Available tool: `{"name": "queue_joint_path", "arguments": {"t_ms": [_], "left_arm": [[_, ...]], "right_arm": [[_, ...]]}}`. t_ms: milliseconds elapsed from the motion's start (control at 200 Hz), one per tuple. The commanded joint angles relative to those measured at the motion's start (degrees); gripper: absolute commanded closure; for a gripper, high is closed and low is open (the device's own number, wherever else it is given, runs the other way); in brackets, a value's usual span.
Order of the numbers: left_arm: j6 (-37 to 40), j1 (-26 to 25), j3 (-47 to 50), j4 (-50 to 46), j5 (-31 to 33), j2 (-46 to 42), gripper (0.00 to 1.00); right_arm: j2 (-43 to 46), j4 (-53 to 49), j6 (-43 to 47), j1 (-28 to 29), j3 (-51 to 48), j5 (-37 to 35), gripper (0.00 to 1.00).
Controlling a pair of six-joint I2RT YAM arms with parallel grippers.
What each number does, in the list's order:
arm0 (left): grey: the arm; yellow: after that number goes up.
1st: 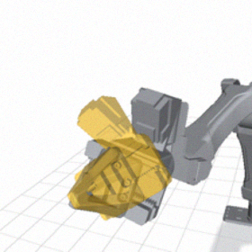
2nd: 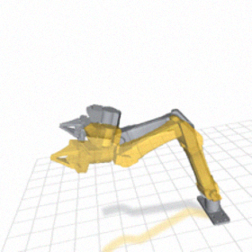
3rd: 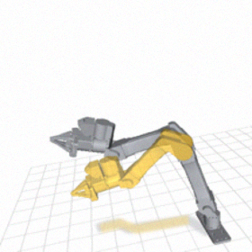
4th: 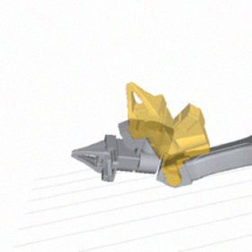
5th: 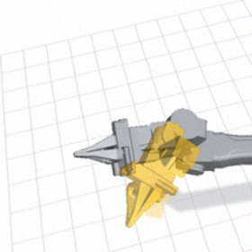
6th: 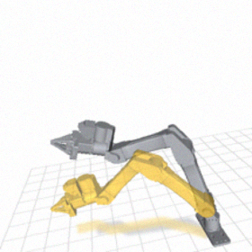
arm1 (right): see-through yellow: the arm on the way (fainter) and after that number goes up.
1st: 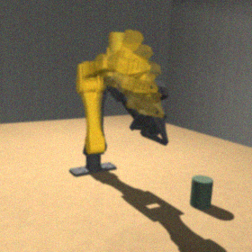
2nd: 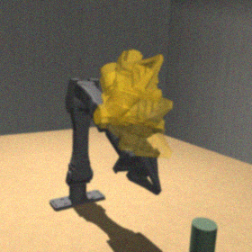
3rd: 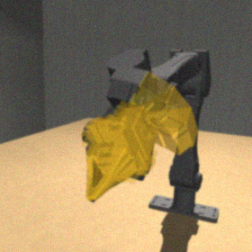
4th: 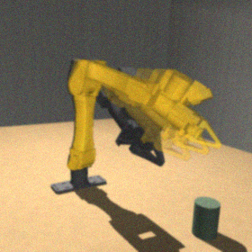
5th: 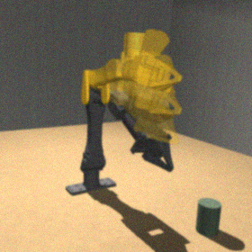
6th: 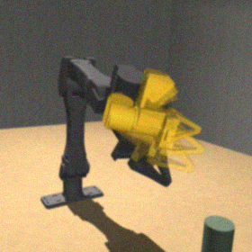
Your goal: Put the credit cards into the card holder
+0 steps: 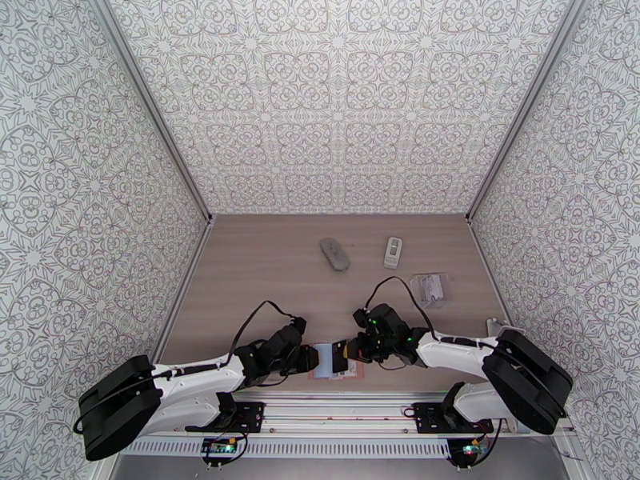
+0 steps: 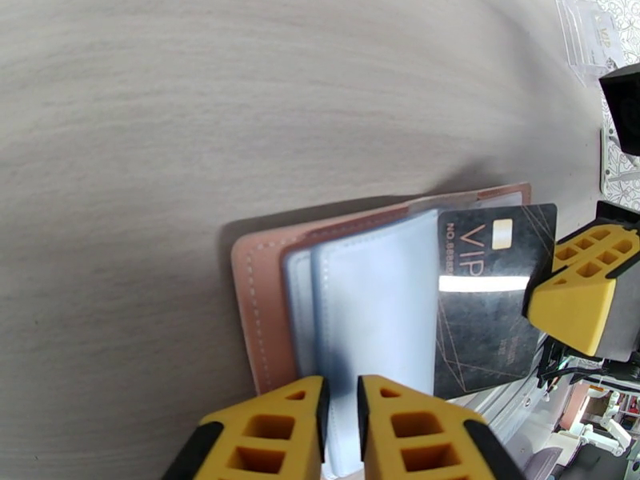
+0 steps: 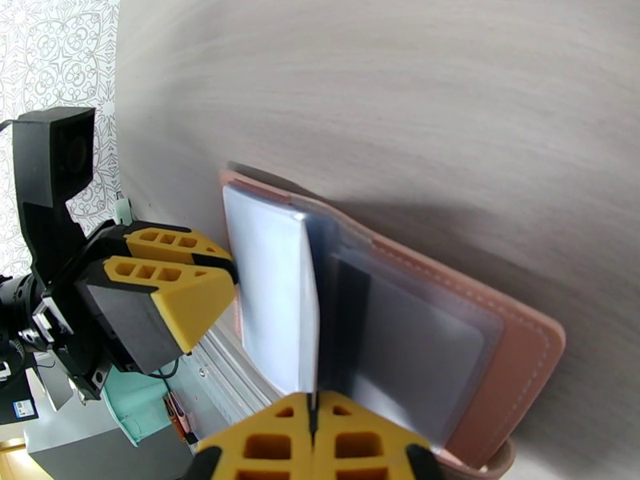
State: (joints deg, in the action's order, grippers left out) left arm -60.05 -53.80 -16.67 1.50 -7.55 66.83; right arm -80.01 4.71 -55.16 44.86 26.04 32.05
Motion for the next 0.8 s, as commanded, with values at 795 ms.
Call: {"name": "queue_joint_path", "arguments": {"t_ms": [795], "left_arm": [[-1.15, -1.33, 1.55, -2.89, 2.40, 0.16, 0.78]], "right_arm": [[-0.60, -1.01, -0.93, 1.09, -1.08, -1.49, 1.00]]}}
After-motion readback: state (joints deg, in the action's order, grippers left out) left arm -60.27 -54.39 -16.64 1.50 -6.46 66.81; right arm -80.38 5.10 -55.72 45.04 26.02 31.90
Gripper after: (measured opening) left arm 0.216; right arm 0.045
